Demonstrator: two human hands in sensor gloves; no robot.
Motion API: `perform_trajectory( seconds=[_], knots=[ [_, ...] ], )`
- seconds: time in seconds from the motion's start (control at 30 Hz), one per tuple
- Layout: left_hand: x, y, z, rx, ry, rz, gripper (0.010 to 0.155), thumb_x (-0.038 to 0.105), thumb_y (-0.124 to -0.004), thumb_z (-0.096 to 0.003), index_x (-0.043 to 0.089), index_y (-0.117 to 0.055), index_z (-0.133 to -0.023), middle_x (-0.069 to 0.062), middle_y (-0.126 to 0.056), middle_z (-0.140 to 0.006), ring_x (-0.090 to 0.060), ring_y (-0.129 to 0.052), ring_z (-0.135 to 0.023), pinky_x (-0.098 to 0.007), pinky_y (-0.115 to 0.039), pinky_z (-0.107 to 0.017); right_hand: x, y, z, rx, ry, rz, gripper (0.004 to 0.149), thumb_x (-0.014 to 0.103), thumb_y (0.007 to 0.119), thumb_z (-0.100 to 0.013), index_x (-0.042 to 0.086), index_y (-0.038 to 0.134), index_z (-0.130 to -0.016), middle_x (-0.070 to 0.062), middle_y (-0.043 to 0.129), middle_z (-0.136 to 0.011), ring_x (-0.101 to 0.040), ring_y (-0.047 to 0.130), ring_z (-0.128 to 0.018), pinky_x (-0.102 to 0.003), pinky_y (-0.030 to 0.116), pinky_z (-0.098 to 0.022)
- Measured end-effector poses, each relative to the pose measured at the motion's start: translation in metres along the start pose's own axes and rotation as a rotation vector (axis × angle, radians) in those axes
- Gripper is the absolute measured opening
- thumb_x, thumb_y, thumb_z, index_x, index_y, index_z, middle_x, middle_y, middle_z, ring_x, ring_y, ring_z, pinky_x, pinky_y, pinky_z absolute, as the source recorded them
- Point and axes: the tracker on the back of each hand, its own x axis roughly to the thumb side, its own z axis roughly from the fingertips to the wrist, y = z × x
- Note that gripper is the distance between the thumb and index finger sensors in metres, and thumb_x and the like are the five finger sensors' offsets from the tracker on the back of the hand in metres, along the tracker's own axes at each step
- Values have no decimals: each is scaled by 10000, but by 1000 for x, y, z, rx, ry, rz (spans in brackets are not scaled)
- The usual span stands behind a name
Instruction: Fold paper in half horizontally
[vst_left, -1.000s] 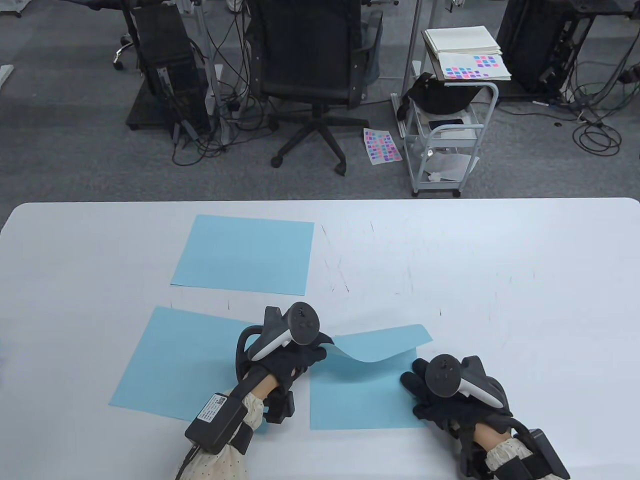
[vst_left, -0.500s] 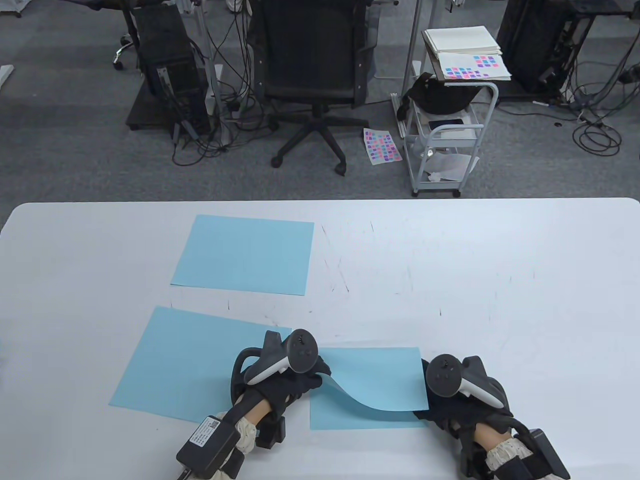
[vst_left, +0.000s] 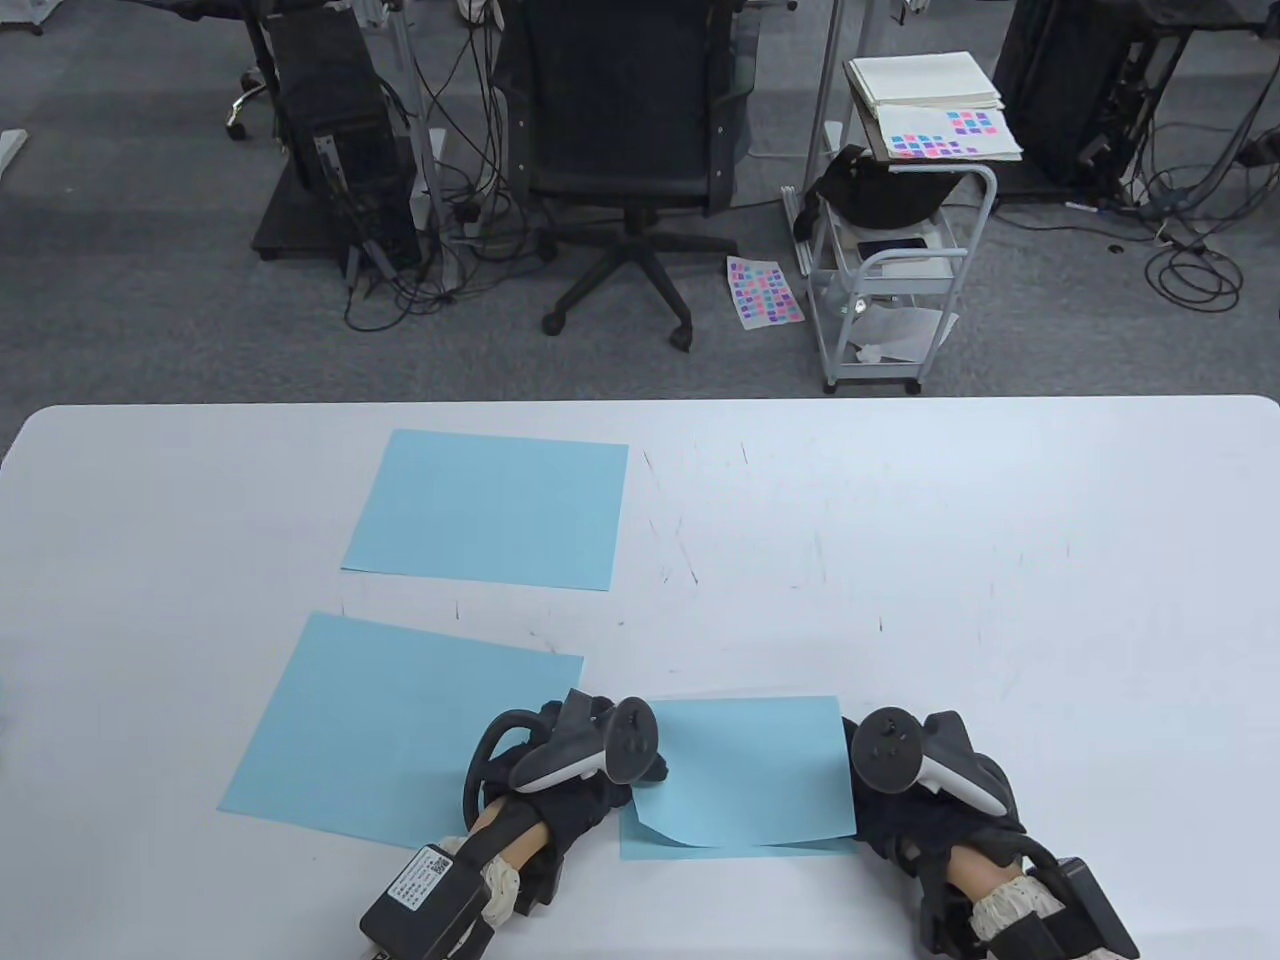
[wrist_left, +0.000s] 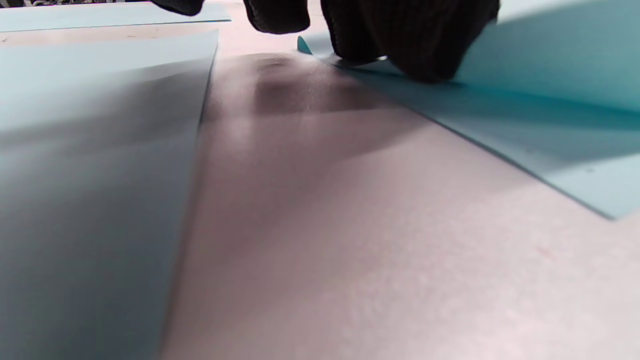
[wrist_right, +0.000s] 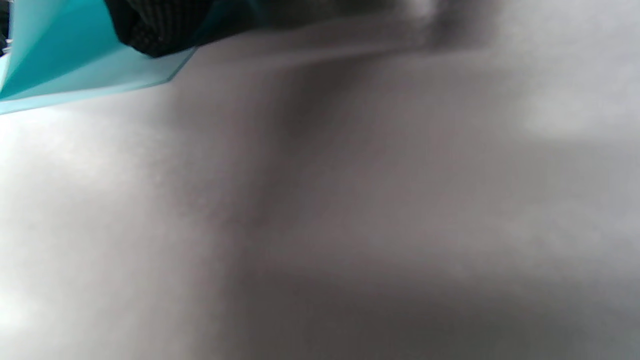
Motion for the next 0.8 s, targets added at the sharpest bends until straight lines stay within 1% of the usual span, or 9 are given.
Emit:
perform_trajectory(
  seconds=[0.17, 0.2, 0.27, 0.3, 0.37, 0.5, 0.57, 0.63, 0.8],
  knots=[
    [2, 0, 1, 2, 7, -18, 555, 254, -752, -455, 608, -684, -877, 315, -621, -1092, -110, -539, -1137, -528, -483, -857, 0, 0, 0, 0, -1, -1, 665, 429, 674, -462, 485, 312, -1017, 203, 96, -1143, -234, -11, -1052, -630, 87, -738],
    [3, -2, 1, 9, 14, -33, 551, 272, -737, -458, 589, -656, -902, 318, -616, -1092, -111, -538, -1138, -528, -479, -857, 0, 0, 0, 0, -1, -1, 663, 427, 673, -464, 483, 312, -1018, 203, 96, -1142, -235, -11, -1052, -630, 89, -739],
    [6, -4, 1, 3, 16, -68, 578, 429, -752, -420, 573, -564, -948, 311, -566, -1106, -121, -529, -1141, -530, -471, -858, 0, 0, 0, 0, -1, -1, 664, 428, 674, -463, 485, 312, -1017, 203, 95, -1143, -235, -12, -1051, -630, 87, -738],
    [8, -6, 1, -5, 5, -68, 635, 500, -763, -385, 556, -522, -971, 290, -542, -1117, -127, -529, -1142, -537, -466, -859, 0, 0, 0, 0, -1, -1, 664, 427, 673, -464, 485, 310, -1017, 203, 95, -1143, -235, -12, -1052, -629, 88, -739],
    [11, -7, 0, -39, -9, -70, 737, 564, -768, -347, 523, -454, -1012, 245, -482, -1141, -139, -509, -1145, -545, -452, -862, 0, 0, 0, 0, -1, -1, 662, 428, 671, -464, 485, 311, -1017, 202, 95, -1143, -235, -12, -1052, -629, 87, -739],
    [14, -10, -1, -38, 7, -138, 807, 589, -759, -324, 531, -370, -1028, 234, -404, -1152, -142, -448, -1153, -545, -422, -868, 0, 0, 0, -1, 0, -1, 662, 428, 670, -463, 486, 311, -1016, 206, 97, -1141, -233, -12, -1051, -628, 85, -739],
    [13, -11, -1, -42, 20, -162, 800, 607, -734, -314, 552, -356, -1017, 247, -351, -1166, -154, -385, -1169, -544, -417, -869, 0, 0, 0, -2, 1, 0, 661, 428, 670, -462, 487, 311, -1015, 207, 96, -1141, -233, -13, -1052, -628, 86, -739],
    [9, -13, -3, -78, 26, -142, 771, 614, -717, -312, 576, -365, -997, 244, -235, -1173, -170, -281, -1178, -556, -390, -871, 0, 1, 0, -1, 4, -2, 660, 427, 668, -464, 488, 309, -1015, 207, 95, -1140, -230, -14, -1051, -627, 84, -740],
    [4, -16, -3, -129, 11, -108, 744, 619, -718, -305, 615, -370, -962, 281, -250, -1153, -157, -271, -1176, -561, -372, -869, 0, 1, 0, 3, 9, -6, 658, 425, 665, -466, 488, 308, -1014, 209, 88, -1139, -231, -20, -1049, -627, 80, -738]
  ],
)
